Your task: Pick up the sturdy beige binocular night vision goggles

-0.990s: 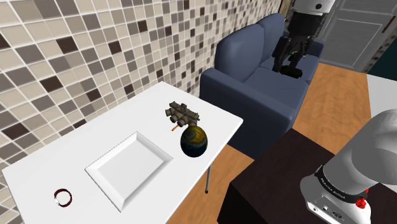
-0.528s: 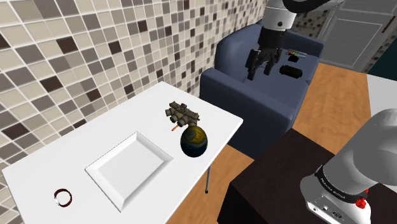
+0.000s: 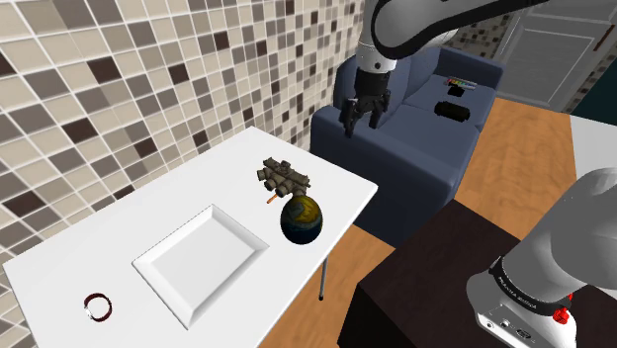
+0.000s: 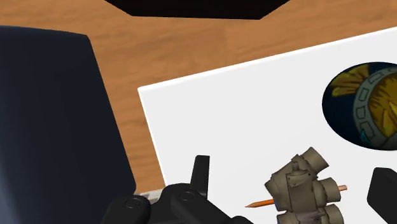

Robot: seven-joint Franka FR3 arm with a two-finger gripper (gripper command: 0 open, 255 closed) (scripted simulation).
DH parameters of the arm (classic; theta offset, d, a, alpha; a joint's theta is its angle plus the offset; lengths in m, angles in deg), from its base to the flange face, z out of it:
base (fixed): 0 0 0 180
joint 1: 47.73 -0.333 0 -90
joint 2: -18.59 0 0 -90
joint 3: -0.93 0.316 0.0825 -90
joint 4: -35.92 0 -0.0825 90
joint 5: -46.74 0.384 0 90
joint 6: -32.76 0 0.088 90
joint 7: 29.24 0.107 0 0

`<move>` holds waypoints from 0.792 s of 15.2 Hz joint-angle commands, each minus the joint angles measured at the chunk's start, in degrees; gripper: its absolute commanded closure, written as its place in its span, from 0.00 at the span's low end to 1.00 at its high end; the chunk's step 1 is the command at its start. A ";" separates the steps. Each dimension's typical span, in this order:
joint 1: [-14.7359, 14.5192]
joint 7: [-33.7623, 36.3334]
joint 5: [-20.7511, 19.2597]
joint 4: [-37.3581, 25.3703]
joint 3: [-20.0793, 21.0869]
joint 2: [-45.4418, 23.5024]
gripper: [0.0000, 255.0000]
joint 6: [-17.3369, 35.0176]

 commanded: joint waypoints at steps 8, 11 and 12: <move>-2.21 2.79 -3.34 -12.06 3.06 -19.31 0.00 7.10; -3.22 3.84 -5.02 -17.35 3.59 -25.91 0.00 8.24; -3.61 4.17 -5.59 -19.26 3.70 -28.13 0.00 8.48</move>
